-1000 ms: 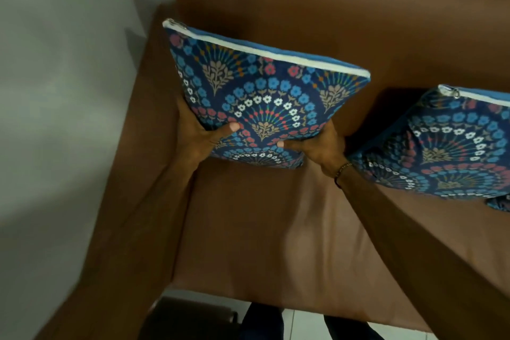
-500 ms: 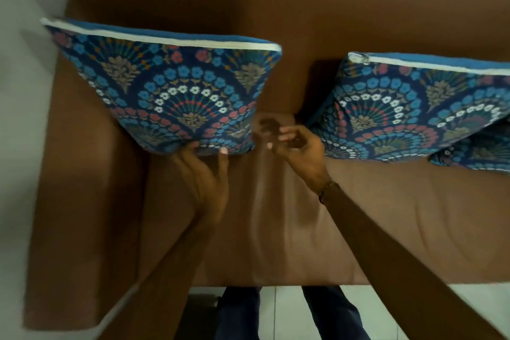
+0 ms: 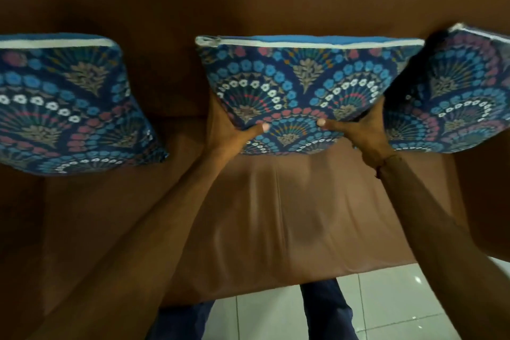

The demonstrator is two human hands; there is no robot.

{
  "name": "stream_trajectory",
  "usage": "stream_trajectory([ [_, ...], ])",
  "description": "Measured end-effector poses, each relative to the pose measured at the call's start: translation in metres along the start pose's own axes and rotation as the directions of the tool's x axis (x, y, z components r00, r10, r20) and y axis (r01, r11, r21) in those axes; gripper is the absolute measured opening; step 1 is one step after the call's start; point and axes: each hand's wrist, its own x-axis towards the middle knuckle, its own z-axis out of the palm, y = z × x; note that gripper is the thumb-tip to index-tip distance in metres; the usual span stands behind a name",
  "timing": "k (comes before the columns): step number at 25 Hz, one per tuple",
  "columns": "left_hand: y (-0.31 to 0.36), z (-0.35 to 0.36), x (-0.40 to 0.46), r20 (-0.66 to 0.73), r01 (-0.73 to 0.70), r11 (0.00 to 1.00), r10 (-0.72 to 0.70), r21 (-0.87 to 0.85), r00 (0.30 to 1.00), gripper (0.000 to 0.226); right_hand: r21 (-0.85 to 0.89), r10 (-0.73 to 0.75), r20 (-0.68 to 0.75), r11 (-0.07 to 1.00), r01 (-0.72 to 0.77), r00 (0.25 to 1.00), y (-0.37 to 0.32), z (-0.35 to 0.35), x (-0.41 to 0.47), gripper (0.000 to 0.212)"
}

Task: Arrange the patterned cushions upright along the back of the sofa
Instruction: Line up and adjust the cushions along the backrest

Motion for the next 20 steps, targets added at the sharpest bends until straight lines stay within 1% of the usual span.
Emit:
stream_trajectory([
  [1,0.002,0.003,-0.004,-0.041,0.01,1.0,-0.01,0.012,0.999,0.114,0.025,-0.03,0.029,0.999,0.029,0.999,0.001,0.0,0.005,0.108],
  [3,0.0,0.008,-0.012,-0.149,0.033,0.999,-0.027,0.042,0.989,0.107,0.052,-0.082,0.015,0.995,0.081,0.997,0.005,0.002,0.006,0.108],
  [4,-0.005,0.007,-0.015,-0.166,0.058,0.997,-0.049,0.053,0.985,0.107,0.062,-0.091,0.01,0.994,0.09,0.996,0.01,0.005,0.003,0.109],
  [6,-0.018,0.006,-0.018,-0.169,0.122,0.989,-0.107,0.083,0.98,0.115,0.067,-0.111,0.02,0.992,0.109,0.994,0.02,0.008,0.0,0.107],
  [8,-0.021,0.01,-0.023,-0.17,0.178,0.976,-0.155,0.128,0.973,0.112,0.064,-0.134,0.058,0.989,0.131,0.989,0.025,0.006,0.004,0.109],
  [9,-0.016,0.016,-0.027,-0.202,0.182,0.973,-0.152,0.14,0.968,0.113,0.071,-0.135,0.078,0.989,0.129,0.988,0.025,0.002,0.006,0.113],
  [10,-0.009,0.028,-0.035,-0.266,0.156,0.975,-0.11,0.158,0.958,0.115,0.076,-0.124,0.103,0.99,0.116,0.987,0.027,-0.005,0.006,0.117],
  [11,0.001,0.041,-0.047,-0.341,0.105,0.977,-0.035,0.188,0.939,0.113,0.072,-0.113,0.121,0.992,0.105,0.986,0.03,-0.014,0.007,0.119],
  [12,0.01,0.062,-0.062,-0.422,0.062,0.978,0.029,0.199,0.906,0.106,0.057,-0.103,0.119,0.994,0.097,0.988,0.033,-0.028,0.006,0.116],
  [13,0.014,0.087,-0.077,-0.487,0.063,0.979,0.04,0.192,0.872,0.097,0.035,-0.092,0.09,0.995,0.089,0.992,0.039,-0.044,0.004,0.11],
  [14,0.016,0.112,-0.089,-0.522,0.052,0.981,0.055,0.189,0.851,0.09,0.01,-0.093,0.035,0.996,0.093,0.995,0.048,-0.063,0.003,0.099],
  [15,0.018,0.139,-0.099,-0.51,0.045,0.98,0.062,0.194,0.858,0.082,-0.017,-0.104,-0.038,0.995,0.103,0.994,0.06,-0.086,0.002,0.086],
  [16,0.019,0.168,-0.106,-0.447,0.056,0.98,0.035,0.19,0.894,0.074,-0.043,-0.121,-0.114,0.992,0.117,0.986,0.073,-0.112,0.001,0.074],
  [17,0.027,0.204,-0.113,-0.341,0.062,0.977,0.011,0.203,0.94,0.068,-0.069,-0.136,-0.194,0.99,0.125,0.972,0.085,-0.143,0.002,0.066],
  [18,0.038,0.238,-0.112,-0.227,0.034,0.98,0.012,0.196,0.974,0.066,-0.083,-0.136,-0.265,0.99,0.118,0.955,0.096,-0.174,0.004,0.061],
  [19,0.055,0.272,-0.108,-0.137,-0.003,0.986,0.026,0.166,0.99,0.069,-0.09,-0.123,-0.327,0.991,0.099,0.937,0.106,-0.204,0.01,0.062],
  [20,0.073,0.305,-0.099,-0.07,-0.032,0.992,0.04,0.119,0.997,0.077,-0.1,-0.114,-0.381,0.992,0.082,0.917,0.113,-0.234,0.016,0.067],
])
